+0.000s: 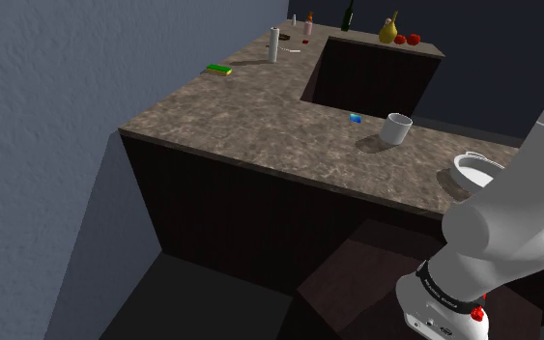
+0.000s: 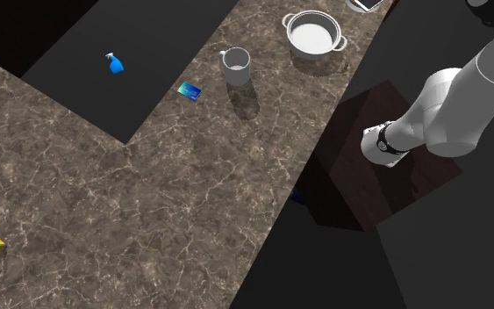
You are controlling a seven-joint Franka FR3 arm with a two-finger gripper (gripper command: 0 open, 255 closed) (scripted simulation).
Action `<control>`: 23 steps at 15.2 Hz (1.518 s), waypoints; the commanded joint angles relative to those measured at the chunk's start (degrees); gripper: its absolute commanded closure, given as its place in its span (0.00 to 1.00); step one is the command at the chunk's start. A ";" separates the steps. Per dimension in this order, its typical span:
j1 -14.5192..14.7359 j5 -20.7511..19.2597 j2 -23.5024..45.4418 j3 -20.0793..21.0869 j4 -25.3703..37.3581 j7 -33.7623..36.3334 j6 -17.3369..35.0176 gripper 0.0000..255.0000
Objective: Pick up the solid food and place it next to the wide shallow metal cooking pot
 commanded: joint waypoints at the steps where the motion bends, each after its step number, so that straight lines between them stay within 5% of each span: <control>1: -0.19 0.19 0.25 0.11 -1.42 -0.53 1.48 1.00; 23: -3.35 5.90 5.98 4.46 -14.37 -5.17 16.24 1.00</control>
